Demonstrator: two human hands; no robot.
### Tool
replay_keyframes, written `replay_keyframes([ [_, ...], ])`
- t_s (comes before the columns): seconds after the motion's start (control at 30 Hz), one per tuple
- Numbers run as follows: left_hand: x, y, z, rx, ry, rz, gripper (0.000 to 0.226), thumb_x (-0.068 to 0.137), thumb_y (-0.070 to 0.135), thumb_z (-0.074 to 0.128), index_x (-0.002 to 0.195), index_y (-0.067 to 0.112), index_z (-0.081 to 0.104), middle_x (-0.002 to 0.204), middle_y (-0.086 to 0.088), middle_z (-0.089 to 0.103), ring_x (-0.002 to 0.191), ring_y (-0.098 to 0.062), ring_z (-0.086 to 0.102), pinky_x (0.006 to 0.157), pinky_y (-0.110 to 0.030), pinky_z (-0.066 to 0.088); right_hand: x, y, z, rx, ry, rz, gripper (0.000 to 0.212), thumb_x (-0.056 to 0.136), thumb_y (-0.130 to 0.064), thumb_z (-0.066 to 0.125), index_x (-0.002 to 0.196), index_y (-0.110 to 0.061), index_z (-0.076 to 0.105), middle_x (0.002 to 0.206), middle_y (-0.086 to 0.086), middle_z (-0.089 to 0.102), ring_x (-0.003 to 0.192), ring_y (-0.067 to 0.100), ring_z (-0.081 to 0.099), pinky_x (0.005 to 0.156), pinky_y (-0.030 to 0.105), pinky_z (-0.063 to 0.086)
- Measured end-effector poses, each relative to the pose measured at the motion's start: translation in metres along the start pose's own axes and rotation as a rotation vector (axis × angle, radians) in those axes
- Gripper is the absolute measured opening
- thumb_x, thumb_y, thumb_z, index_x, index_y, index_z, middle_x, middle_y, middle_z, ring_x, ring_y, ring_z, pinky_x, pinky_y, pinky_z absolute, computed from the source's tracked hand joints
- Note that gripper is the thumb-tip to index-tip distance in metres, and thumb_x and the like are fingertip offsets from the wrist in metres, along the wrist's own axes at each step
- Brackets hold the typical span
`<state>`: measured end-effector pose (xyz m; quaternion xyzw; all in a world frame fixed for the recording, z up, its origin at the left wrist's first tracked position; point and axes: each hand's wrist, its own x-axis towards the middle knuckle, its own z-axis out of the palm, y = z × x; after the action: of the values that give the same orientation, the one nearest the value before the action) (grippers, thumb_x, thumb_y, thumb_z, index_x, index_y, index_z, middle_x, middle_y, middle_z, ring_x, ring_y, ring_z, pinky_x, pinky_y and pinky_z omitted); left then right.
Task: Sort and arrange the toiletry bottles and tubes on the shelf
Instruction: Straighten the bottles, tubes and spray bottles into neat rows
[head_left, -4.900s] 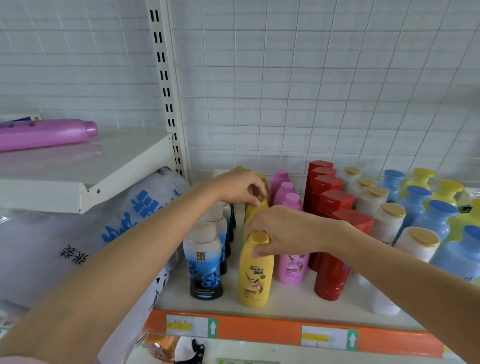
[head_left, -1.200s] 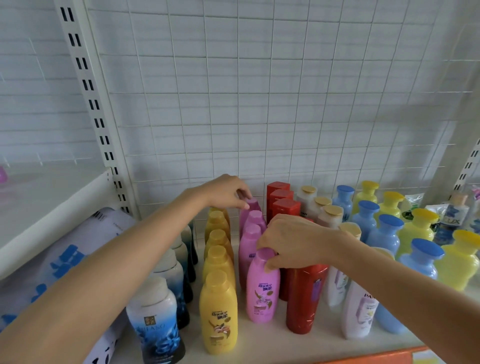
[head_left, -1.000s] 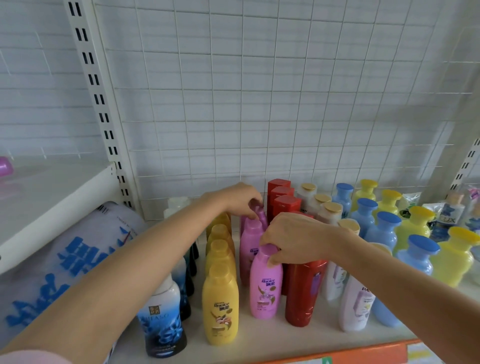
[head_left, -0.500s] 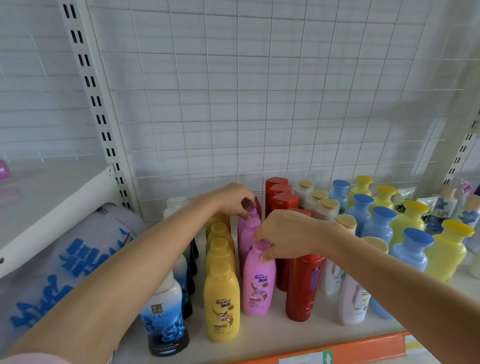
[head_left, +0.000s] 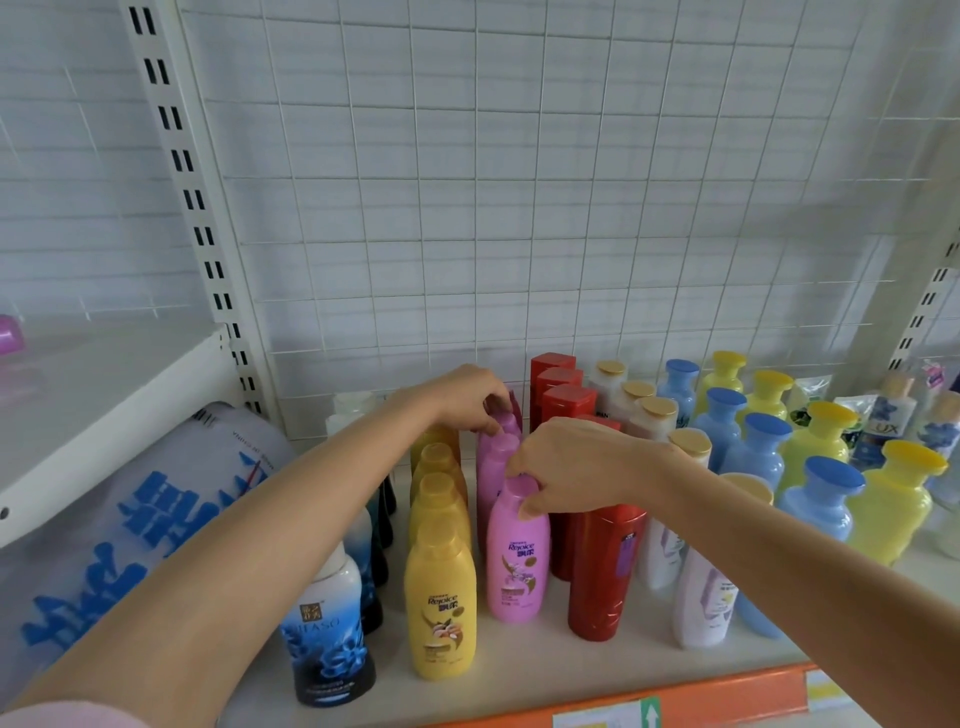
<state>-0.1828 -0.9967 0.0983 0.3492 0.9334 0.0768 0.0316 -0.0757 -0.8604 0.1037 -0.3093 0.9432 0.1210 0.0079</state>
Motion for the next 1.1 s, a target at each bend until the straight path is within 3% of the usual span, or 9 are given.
replay_keyframes([
  [0.1,-0.004,-0.004,-0.008,-0.052,0.002,-0.042,0.039,0.081,0.017,0.068,0.119,0.011,0.060,0.117,-0.004,0.063,0.101,-0.015,0.059,0.086,-0.024,0.046,-0.001,0.000,0.002,0.042,0.001,0.017,0.037,0.086,-0.044,0.055,0.108,-0.016,0.058,0.098,0.006,0.062,0.089,0.023,0.056,0.073,0.035,0.046],
  [0.27,-0.018,0.006,-0.013,-0.134,0.037,-0.025,0.017,0.083,0.023,0.065,0.095,0.012,0.067,0.098,-0.003,0.070,0.087,-0.014,0.064,0.078,-0.026,0.052,-0.006,0.002,0.006,0.087,0.007,0.018,0.036,0.086,-0.043,0.056,0.111,-0.017,0.057,0.092,0.004,0.061,0.080,0.019,0.049,0.070,0.034,0.043],
  [0.43,-0.019,0.021,0.002,0.009,-0.036,0.035,0.020,0.074,0.033,0.075,0.082,0.016,0.066,0.076,0.006,0.061,0.068,-0.008,0.054,0.062,-0.019,0.043,-0.010,0.005,0.002,0.093,0.002,0.013,0.032,0.086,-0.041,0.057,0.105,-0.015,0.060,0.080,-0.001,0.053,0.077,0.016,0.045,0.076,0.038,0.046],
  [0.53,-0.016,0.022,0.003,-0.005,-0.011,0.032,0.023,0.073,0.031,0.076,0.086,0.013,0.069,0.085,0.002,0.068,0.074,-0.011,0.057,0.068,-0.023,0.047,-0.013,0.005,0.002,0.082,-0.006,0.002,0.034,0.087,-0.041,0.056,0.107,-0.015,0.060,0.066,-0.008,0.041,0.075,0.016,0.044,0.075,0.036,0.046],
  [0.67,-0.016,0.025,0.002,-0.009,-0.013,0.026,0.027,0.073,0.030,0.076,0.092,0.010,0.071,0.094,-0.003,0.071,0.083,-0.014,0.062,0.077,-0.028,0.050,-0.014,0.005,0.002,0.071,0.001,0.000,0.035,0.087,-0.042,0.056,0.109,-0.016,0.060,0.065,-0.007,0.040,0.074,0.017,0.044,0.073,0.035,0.044],
  [0.77,-0.017,0.026,0.001,-0.004,-0.019,0.028,0.027,0.073,0.029,0.076,0.093,0.010,0.071,0.094,-0.002,0.071,0.079,-0.011,0.059,0.073,-0.024,0.047,-0.014,0.004,0.002,0.079,0.007,-0.002,0.034,0.086,-0.042,0.056,0.108,-0.016,0.061,0.065,-0.008,0.038,0.074,0.015,0.044,0.072,0.034,0.044],
  [0.87,-0.019,0.026,0.003,0.004,-0.011,0.036,0.027,0.074,0.028,0.075,0.093,0.010,0.070,0.093,-0.002,0.070,0.076,-0.009,0.056,0.071,-0.022,0.045,-0.014,0.003,0.003,0.096,0.015,-0.010,0.019,0.086,-0.041,0.057,0.088,-0.022,0.054,0.068,-0.007,0.041,0.073,0.016,0.044,0.068,0.033,0.041],
  [0.93,-0.021,0.026,0.005,0.007,-0.006,0.041,0.030,0.075,0.029,0.075,0.098,0.011,0.070,0.095,-0.001,0.069,0.078,-0.009,0.057,0.073,-0.022,0.045,-0.012,0.002,0.004,0.093,0.028,-0.007,0.021,0.086,-0.041,0.058,0.094,-0.021,0.058,0.074,-0.007,0.045,0.074,0.015,0.043,0.067,0.031,0.039],
  [1.1,-0.028,0.026,0.001,0.023,-0.021,0.061,0.025,0.076,0.026,0.074,0.097,0.013,0.072,0.073,0.011,0.059,0.068,-0.004,0.051,0.066,-0.016,0.036,-0.014,0.005,0.001,0.165,0.082,0.010,0.034,0.084,-0.046,0.057,0.103,-0.017,0.061,0.086,-0.002,0.062,0.079,0.017,0.058,0.072,0.035,0.050],
])
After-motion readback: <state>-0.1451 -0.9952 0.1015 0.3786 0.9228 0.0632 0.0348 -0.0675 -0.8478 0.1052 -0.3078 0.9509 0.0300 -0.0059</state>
